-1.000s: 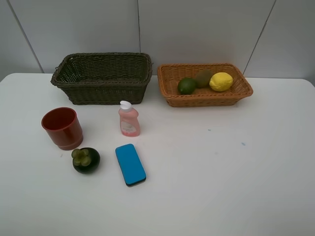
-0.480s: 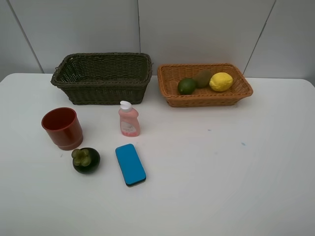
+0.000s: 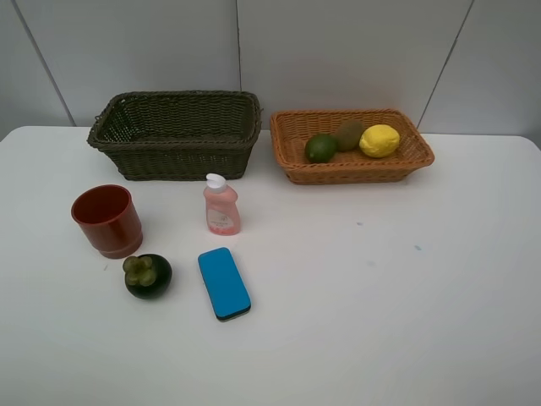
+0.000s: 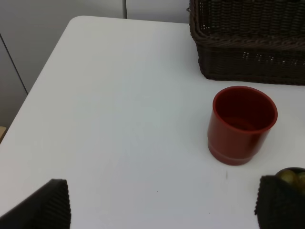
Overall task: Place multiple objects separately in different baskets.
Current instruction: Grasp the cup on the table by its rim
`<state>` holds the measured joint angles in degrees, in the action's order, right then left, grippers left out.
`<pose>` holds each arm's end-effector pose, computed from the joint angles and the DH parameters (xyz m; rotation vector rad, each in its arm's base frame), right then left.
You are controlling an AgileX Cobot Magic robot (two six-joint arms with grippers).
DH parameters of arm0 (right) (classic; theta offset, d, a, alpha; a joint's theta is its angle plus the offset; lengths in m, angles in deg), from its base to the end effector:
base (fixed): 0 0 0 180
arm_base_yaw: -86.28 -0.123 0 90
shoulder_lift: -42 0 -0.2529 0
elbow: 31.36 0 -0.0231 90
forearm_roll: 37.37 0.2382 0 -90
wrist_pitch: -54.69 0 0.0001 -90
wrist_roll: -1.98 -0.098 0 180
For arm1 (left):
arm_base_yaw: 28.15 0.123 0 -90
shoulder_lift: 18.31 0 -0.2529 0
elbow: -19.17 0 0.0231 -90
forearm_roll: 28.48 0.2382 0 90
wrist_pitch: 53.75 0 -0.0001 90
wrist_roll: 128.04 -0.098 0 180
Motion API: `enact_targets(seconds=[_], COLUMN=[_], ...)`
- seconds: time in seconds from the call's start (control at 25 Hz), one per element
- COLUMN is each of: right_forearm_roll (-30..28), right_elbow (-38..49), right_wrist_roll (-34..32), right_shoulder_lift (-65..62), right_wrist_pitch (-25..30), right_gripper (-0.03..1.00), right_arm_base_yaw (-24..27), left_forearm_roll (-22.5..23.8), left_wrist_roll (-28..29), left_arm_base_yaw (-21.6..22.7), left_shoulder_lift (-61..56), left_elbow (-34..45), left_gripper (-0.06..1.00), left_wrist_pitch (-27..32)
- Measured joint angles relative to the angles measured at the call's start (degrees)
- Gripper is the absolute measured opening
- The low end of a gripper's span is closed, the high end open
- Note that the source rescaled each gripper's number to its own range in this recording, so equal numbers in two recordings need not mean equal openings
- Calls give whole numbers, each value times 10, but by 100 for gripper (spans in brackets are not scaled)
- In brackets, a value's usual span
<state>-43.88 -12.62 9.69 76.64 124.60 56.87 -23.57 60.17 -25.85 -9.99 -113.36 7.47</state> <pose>0.0494 0.0159 0.3740 -0.6645 2.0418 0.0833 0.0205 0.0082 0.2683 -0.1916 2.0304 0.0379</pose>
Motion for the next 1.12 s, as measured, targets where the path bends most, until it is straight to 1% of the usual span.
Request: enact_targets(seconds=[0.16,0.28,0.4,0.56,0.68,1.12], right_forearm_roll=[3,8,9,14,17,16], right_elbow=[87,155,208,258,272,273], right_wrist_roll=[-27,-43,-55,-67,-69,-77], right_shoulder_lift=[-69,-113,-144,-164,-165,-176], right_wrist_pitch=[-9,-36,-61,-73,-84,-87], right_gripper=[87,87,87,87,87,87], right_arm_base_yaw=[0,0,0,0,0,1], left_forearm_roll=[0,0,0,0,0,0], left_wrist_roll=[0,0,0,0,0,0], left_arm_base_yaw=[0,0,0,0,0,0], left_shoulder_lift=[0,0,0,0,0,0], left_elbow=[0,0,0,0,0,0], left_gripper=[100,100,100,100,100,100], left_wrist_pitch=[0,0,0,0,0,0])
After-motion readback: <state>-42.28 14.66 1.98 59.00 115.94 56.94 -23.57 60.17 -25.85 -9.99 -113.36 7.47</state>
